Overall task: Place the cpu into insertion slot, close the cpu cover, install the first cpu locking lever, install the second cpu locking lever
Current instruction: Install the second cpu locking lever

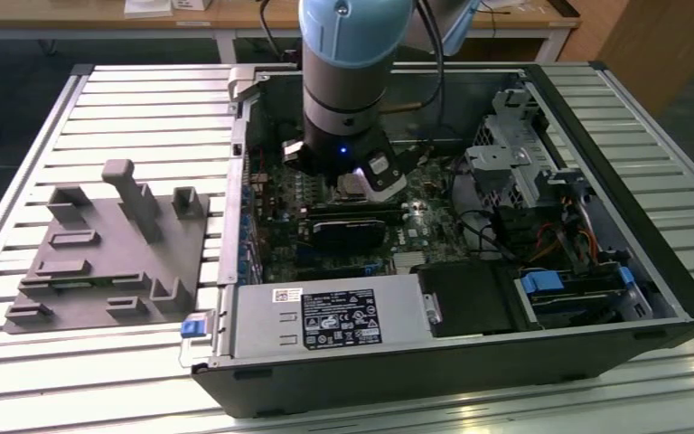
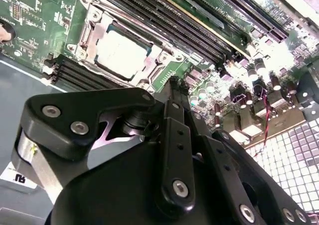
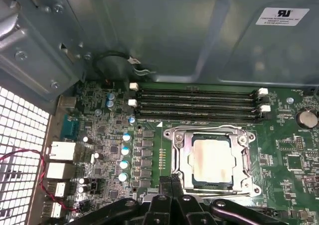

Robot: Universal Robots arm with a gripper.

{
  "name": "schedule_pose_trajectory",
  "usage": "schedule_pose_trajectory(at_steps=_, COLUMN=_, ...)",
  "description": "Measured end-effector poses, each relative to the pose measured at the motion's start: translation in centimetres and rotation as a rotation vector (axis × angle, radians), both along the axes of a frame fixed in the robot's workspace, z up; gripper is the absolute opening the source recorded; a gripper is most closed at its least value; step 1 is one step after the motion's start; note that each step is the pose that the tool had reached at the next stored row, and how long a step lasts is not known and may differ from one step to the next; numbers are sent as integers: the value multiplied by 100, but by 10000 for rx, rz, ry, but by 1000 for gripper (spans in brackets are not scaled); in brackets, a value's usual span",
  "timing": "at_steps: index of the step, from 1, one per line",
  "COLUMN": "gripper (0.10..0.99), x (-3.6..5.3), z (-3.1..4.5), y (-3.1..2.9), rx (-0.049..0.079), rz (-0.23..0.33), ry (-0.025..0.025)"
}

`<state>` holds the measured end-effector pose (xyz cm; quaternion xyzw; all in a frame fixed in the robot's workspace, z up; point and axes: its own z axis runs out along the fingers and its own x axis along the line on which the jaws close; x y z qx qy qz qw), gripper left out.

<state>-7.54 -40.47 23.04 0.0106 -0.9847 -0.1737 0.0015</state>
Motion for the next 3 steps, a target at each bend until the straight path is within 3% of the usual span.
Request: schedule_pose_trajectory(at_steps=3, gripper=106, x=0, z=0, y=0, rx=2, rz=0, ry=1)
